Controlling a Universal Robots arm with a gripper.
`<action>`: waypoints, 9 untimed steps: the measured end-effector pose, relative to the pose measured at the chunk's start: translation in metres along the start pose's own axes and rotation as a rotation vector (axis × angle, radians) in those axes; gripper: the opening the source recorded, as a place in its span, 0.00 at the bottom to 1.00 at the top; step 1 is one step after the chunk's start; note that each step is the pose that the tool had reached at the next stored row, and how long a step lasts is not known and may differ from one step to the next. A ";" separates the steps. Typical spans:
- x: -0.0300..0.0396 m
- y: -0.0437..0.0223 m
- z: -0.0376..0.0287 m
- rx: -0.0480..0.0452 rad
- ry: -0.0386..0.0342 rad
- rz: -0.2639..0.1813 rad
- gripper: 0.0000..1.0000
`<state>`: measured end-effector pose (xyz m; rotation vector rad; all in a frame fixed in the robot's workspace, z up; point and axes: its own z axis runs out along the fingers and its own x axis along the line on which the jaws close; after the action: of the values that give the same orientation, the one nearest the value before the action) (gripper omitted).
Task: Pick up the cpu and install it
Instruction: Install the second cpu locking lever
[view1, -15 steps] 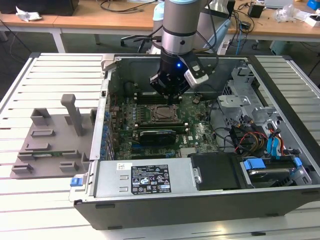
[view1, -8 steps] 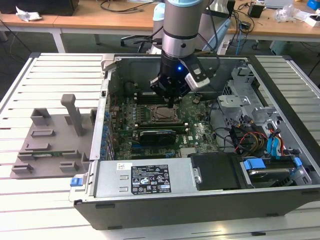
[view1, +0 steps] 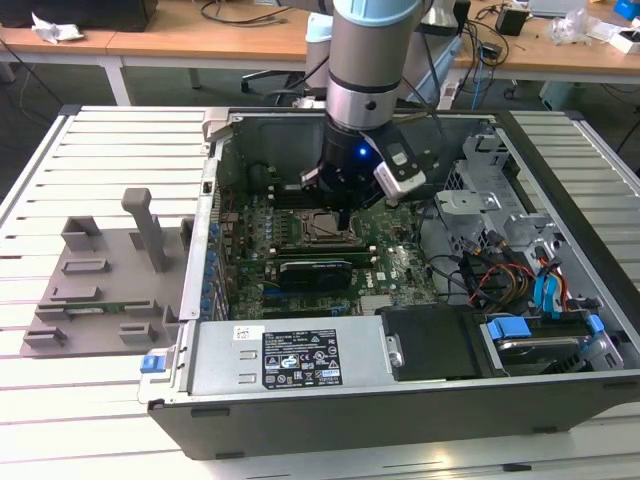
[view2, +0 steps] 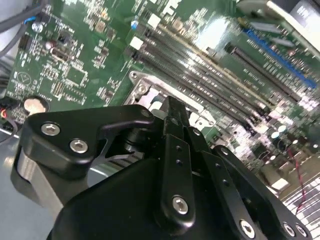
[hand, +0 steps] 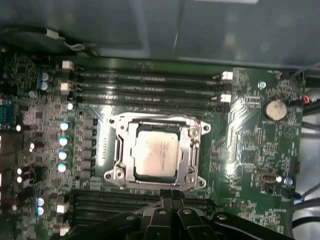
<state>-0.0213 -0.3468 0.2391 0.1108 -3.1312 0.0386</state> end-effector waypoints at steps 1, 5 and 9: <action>0.0002 -0.0034 0.0002 -0.0002 -0.0001 0.000 0.11; 0.0010 -0.0133 0.0007 -0.0013 -0.0002 0.000 0.11; 0.0016 -0.0217 0.0016 -0.0042 -0.0004 0.000 0.11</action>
<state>-0.0213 -0.3686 0.2380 0.1108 -3.1315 0.0319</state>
